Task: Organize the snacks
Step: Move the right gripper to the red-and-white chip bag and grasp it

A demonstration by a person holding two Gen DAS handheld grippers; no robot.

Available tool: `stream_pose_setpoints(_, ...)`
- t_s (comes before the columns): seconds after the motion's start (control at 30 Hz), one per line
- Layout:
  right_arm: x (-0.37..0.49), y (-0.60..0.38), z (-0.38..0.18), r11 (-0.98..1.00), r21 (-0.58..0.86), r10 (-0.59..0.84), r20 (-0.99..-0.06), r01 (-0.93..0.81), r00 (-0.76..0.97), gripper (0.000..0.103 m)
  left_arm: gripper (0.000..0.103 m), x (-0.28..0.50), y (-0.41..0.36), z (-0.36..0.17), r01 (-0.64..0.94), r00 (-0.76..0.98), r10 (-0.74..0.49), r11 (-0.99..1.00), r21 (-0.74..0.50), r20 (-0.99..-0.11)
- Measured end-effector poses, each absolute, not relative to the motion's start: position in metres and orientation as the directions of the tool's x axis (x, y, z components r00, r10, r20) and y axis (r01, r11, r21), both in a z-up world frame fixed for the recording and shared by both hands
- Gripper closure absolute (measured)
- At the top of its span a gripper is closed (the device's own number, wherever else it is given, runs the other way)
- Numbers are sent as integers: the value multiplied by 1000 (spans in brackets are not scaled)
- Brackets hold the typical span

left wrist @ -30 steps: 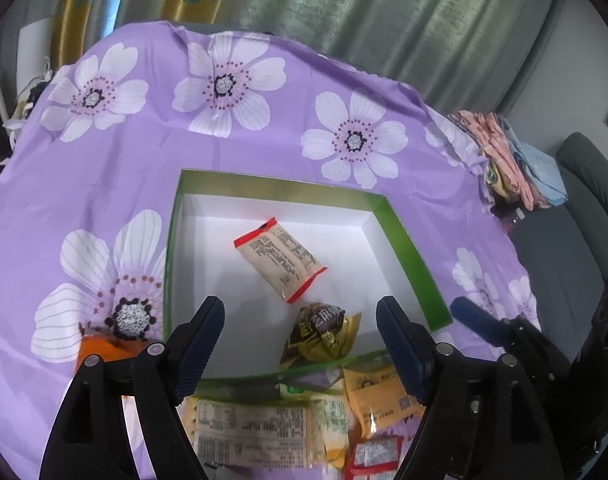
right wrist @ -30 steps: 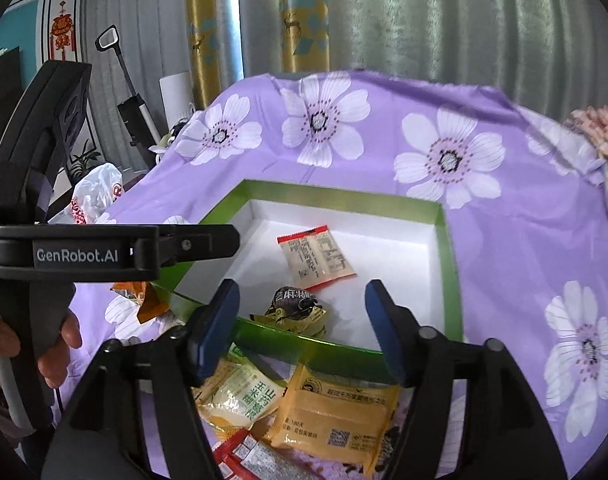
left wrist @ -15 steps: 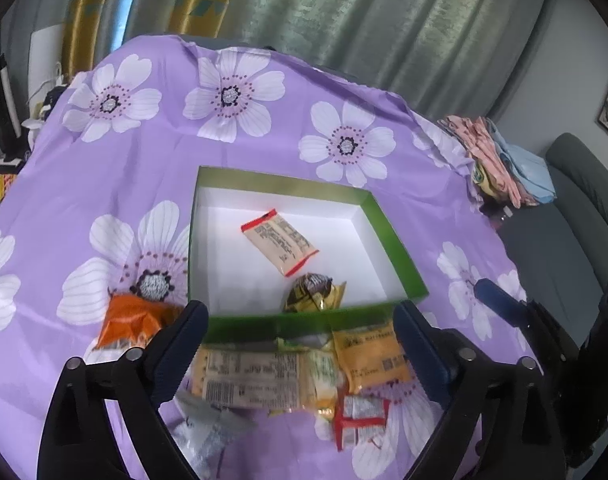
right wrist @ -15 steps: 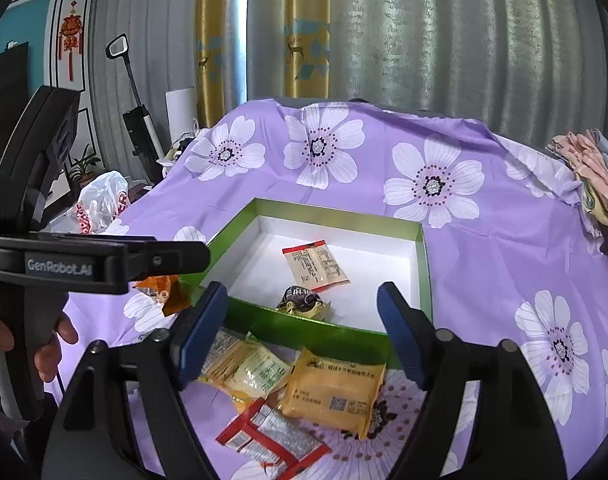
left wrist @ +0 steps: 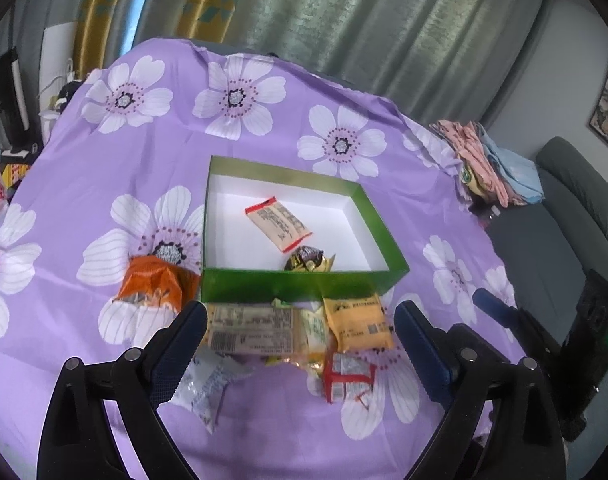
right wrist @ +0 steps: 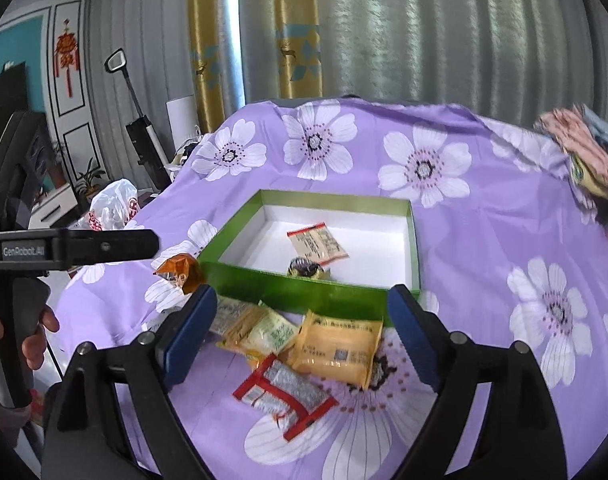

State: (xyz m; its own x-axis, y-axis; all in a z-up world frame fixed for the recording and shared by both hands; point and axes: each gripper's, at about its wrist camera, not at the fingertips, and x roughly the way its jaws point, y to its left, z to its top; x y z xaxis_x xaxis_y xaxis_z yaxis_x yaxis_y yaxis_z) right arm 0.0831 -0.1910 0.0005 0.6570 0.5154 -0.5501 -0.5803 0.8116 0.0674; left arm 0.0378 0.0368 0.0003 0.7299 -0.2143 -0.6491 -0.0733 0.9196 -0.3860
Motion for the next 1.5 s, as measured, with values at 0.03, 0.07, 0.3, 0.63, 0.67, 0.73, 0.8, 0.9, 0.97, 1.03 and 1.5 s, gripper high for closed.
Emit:
stream_pose_setpoints(0.03, 83, -194, -1, 814, 78, 515, -556, -576, 653, 15, 8, 36, 36, -1, -74, 728, -215, 920, -386, -651)
stream_pose_setpoints(0.07, 82, -198, -3, 818, 87, 512, -561, -569, 650, 15, 8, 35, 35, -2, -74, 725, -216, 920, -386, -654)
stream_pose_setpoints(0.3, 73, -212, -25, 830, 117, 491, -617, -546, 615, 15, 8, 29, 18, -22, -54, 676, -249, 922, -384, -693)
stream_pose_setpoints(0.63, 60, -210, -68, 817, 167, 492, -701, -553, 516, 15, 8, 32, -17, -58, -19, 583, -280, 934, -357, -763)
stream_pose_setpoints(0.67, 60, -210, -73, 817, 170, 490, -708, -551, 508, 15, 8, 32, -20, -61, -14, 574, -281, 936, -353, -769)
stream_pose_setpoints(0.73, 61, -210, -80, 819, 174, 484, -721, -547, 496, 15, 8, 35, -26, -67, -6, 555, -283, 939, -344, -782)
stream_pose_setpoints(0.8, 62, -210, -86, 821, 177, 479, -731, -543, 486, 15, 8, 37, -30, -71, 0, 538, -287, 940, -340, -792)
stream_pose_setpoints(0.9, 63, -211, -92, 822, 185, 477, -740, -538, 474, 15, 8, 39, -35, -77, 4, 521, -288, 942, -335, -804)
stream_pose_setpoints(0.97, 65, -212, -96, 824, 189, 475, -744, -534, 470, 15, 8, 41, -37, -79, 8, 513, -291, 942, -334, -808)
stream_pose_setpoints(1.03, 68, -212, -98, 826, 192, 473, -748, -530, 465, 15, 8, 43, -39, -81, 14, 505, -292, 944, -330, -812)
stream_pose_setpoints(1.5, 83, -217, -116, 808, 256, 508, -758, -530, 409, 17, 8, 65, -50, -95, 15, 462, -320, 935, -353, -827)
